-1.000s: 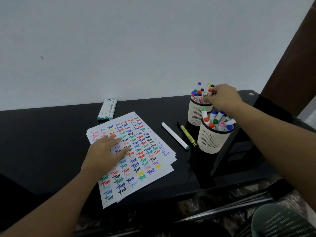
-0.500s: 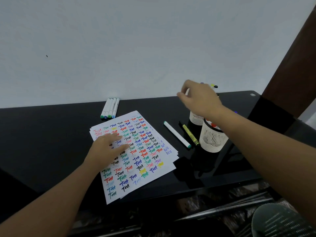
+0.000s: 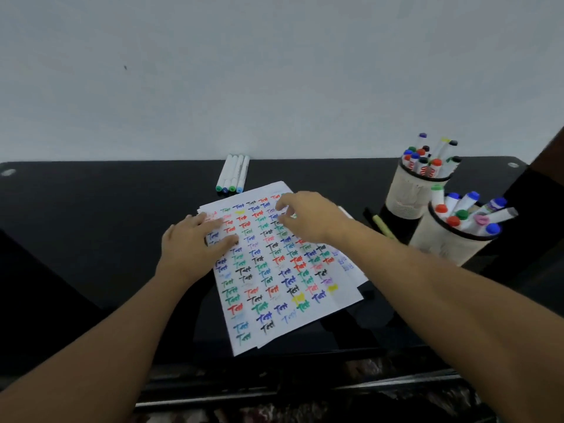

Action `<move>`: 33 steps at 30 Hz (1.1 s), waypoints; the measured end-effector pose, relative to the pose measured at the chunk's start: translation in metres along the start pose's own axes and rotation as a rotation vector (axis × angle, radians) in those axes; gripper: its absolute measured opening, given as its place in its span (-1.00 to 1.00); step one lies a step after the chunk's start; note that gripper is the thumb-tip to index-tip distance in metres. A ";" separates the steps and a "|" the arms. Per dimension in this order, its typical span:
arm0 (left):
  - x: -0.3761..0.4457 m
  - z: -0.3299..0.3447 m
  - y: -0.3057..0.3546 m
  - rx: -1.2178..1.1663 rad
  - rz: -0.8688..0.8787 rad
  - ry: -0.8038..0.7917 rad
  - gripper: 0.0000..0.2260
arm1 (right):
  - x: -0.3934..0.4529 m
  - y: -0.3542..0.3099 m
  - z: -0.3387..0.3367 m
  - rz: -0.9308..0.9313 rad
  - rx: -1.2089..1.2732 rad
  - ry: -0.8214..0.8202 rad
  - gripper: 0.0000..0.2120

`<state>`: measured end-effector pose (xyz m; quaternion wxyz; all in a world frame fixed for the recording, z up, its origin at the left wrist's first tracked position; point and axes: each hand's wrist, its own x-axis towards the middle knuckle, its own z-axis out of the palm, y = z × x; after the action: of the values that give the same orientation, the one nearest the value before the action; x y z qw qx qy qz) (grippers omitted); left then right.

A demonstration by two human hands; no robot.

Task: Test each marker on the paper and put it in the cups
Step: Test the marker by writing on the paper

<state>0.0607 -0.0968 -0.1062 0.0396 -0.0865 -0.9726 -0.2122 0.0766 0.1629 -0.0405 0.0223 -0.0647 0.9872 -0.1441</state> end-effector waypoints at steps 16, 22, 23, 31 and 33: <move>0.008 0.005 -0.003 -0.115 -0.063 0.082 -0.46 | 0.128 -0.036 0.034 -0.132 -0.199 0.049 -0.42; 0.007 0.005 -0.003 -0.118 -0.063 0.082 -0.45 | 0.147 -0.034 0.041 -0.203 -0.319 0.158 -0.69; 0.007 0.005 -0.003 -0.120 -0.061 0.085 -0.45 | 0.149 -0.033 0.042 -0.204 -0.321 0.171 -0.73; 0.008 0.006 -0.003 -0.114 -0.055 0.096 -0.45 | 0.155 -0.026 0.035 -0.338 -0.439 0.208 -0.69; 0.008 0.006 -0.003 -0.107 -0.054 0.096 -0.45 | 0.150 -0.025 0.034 -0.401 -0.488 0.285 -0.70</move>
<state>0.0518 -0.0962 -0.1119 0.0760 -0.0520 -0.9588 -0.2686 -0.0671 0.1091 -0.0694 -0.1607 -0.2402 0.9533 0.0873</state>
